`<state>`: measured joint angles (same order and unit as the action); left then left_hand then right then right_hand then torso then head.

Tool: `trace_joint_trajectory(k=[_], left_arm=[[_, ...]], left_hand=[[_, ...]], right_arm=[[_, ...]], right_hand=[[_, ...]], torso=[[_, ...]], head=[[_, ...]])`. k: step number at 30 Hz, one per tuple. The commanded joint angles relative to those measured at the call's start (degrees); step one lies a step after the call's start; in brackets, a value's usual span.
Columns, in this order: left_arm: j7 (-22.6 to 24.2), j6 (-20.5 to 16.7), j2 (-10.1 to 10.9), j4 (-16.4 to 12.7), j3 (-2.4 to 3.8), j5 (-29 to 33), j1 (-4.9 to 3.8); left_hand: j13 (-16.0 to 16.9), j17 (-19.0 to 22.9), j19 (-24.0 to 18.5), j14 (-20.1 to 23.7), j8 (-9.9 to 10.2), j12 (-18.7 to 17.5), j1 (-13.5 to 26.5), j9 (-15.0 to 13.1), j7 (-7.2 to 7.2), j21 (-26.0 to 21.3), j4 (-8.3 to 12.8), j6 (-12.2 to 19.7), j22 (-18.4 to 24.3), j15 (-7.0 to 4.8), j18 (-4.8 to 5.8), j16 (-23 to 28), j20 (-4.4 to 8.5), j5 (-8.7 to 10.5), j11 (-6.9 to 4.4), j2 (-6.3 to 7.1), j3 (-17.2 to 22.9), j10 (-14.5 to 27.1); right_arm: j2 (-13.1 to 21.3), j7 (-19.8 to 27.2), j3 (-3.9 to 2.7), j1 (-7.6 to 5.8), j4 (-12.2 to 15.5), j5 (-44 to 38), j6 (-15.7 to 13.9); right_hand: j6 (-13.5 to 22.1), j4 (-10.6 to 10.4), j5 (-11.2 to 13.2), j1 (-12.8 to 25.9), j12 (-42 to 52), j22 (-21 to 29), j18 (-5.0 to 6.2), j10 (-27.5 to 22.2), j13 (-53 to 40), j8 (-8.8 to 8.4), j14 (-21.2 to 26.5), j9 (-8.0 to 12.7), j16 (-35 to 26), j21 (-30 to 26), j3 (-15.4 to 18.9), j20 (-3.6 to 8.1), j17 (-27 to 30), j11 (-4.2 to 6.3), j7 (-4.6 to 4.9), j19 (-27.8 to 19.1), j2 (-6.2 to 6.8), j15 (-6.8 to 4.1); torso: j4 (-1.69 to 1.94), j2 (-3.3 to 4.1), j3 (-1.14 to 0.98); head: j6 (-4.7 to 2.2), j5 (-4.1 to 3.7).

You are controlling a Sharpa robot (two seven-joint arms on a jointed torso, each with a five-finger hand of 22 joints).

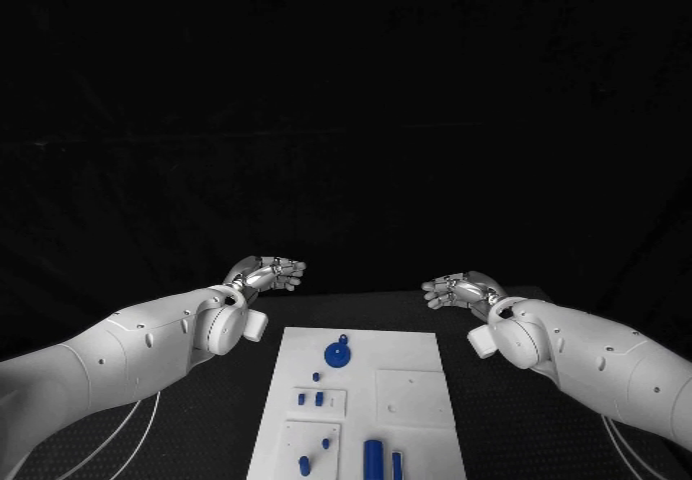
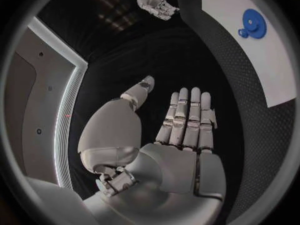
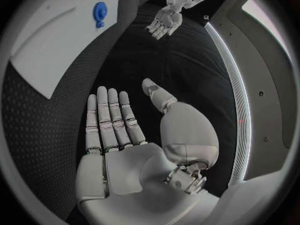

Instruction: Assemble the parts on the task board

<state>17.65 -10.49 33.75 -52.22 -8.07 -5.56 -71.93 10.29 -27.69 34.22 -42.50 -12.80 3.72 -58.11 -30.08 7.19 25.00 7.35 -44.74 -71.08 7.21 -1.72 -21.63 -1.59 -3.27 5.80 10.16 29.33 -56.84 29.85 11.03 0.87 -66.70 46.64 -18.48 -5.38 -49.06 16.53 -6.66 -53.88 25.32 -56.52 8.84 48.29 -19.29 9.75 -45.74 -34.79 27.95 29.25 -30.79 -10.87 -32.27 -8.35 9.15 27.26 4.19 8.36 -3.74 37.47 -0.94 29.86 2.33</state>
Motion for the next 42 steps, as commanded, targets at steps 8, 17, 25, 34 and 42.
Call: trace_joint_trajectory(k=[8, 17, 25, 34, 42], left_arm=[[2.0, 2.1, -0.6, 0.7, 0.06, 3.6, 0.36], [1.9, -3.1, 0.6, -3.3, 0.9, 2.4, 1.45], [5.5, -14.0, 4.3, -15.6, 3.46, 3.5, 5.13], [10.2, -27.8, 9.0, -31.2, 6.71, 5.0, 9.82], [12.0, -33.2, 10.8, -37.3, 7.98, 5.5, 11.64]], left_hand=[[-1.5, 0.9, -0.7, 1.9, -0.3, 0.4, 0.9, -0.2, -0.34, -2.9, -1.5, 0.5, 1.6, 0.47, 1.49, 1.9, -0.34, 0.35, -0.35, -0.1, 0.1, 0.6], [-10.3, 27.7, -34.2, 42.5, 12.8, -3.7, 58.1, 30.1, -7.19, -25.0, -7.4, 44.7, 71.1, -7.21, 1.72, 21.6, 1.59, 3.27, -5.8, -10.16, -29.3, 56.8], [-10.3, 27.7, -34.2, 42.5, 12.8, -3.7, 58.1, 30.1, -7.19, -25.0, -7.4, 44.7, 71.1, -7.21, 1.72, 21.6, 1.59, 3.27, -5.8, -10.16, -29.3, 56.8], [-10.3, 27.7, -34.2, 42.5, 12.8, -3.7, 58.1, 30.1, -7.19, -25.0, -7.4, 44.7, 71.1, -7.21, 1.72, 21.6, 1.59, 3.27, -5.8, -10.16, -29.3, 56.8], [-10.3, 27.7, -34.2, 42.5, 12.8, -3.7, 58.1, 30.1, -7.19, -25.0, -7.4, 44.7, 71.1, -7.21, 1.72, 21.6, 1.59, 3.27, -5.8, -10.16, -29.3, 56.8]], right_arm=[[0.2, 4.6, -0.73, 0.96, 0.0, 4.4, 1.3], [1.5, 4.1, -0.73, 1.43, 3.9, 4.3, -3.4], [5.6, 8.7, -0.77, 3.03, 16.2, 8.8, -14.4], [11.4, 14.9, -0.83, 5.21, 33.0, 14.8, -29.5], [14.3, 18.1, -0.87, 6.32, 41.6, 17.9, -37.2]], right_hand=[[0.8, -0.3, -0.3, 0.1, -9.4, 4.9, 1.92, 5.0, 10.7, 0.69, -0.4, 2.9, -6.2, -5.4, 2.1, -2.18, 6.5, 0.15, -0.45, 0.7, -1.46, 0.28], [49.1, -16.5, 6.7, 53.9, -25.3, 56.5, -8.84, -48.3, 19.3, -9.75, 45.7, 34.8, -27.9, -29.2, 30.8, 10.87, 32.3, 8.35, -9.15, -27.3, -4.19, -8.36], [49.1, -16.5, 6.7, 53.9, -25.3, 56.5, -8.84, -48.3, 19.3, -9.75, 45.7, 34.8, -27.9, -29.2, 30.8, 10.87, 32.3, 8.35, -9.15, -27.3, -4.19, -8.36], [49.1, -16.5, 6.7, 53.9, -25.3, 56.5, -8.84, -48.3, 19.3, -9.75, 45.7, 34.8, -27.9, -29.2, 30.8, 10.87, 32.3, 8.35, -9.15, -27.3, -4.19, -8.36], [49.1, -16.5, 6.7, 53.9, -25.3, 56.5, -8.84, -48.3, 19.3, -9.75, 45.7, 34.8, -27.9, -29.2, 30.8, 10.87, 32.3, 8.35, -9.15, -27.3, -4.19, -8.36]], torso=[[-0.44, -1.49, -0.26], [1.09, -3.01, 0.24], [3.54, -6.04, 0.89], [3.74, -6.29, 0.94], [3.74, -6.29, 0.94]], head=[[-1.64, 1.26], [0.81, -0.2], [4.24, -2.17], [4.52, -2.33], [4.52, -2.33]])
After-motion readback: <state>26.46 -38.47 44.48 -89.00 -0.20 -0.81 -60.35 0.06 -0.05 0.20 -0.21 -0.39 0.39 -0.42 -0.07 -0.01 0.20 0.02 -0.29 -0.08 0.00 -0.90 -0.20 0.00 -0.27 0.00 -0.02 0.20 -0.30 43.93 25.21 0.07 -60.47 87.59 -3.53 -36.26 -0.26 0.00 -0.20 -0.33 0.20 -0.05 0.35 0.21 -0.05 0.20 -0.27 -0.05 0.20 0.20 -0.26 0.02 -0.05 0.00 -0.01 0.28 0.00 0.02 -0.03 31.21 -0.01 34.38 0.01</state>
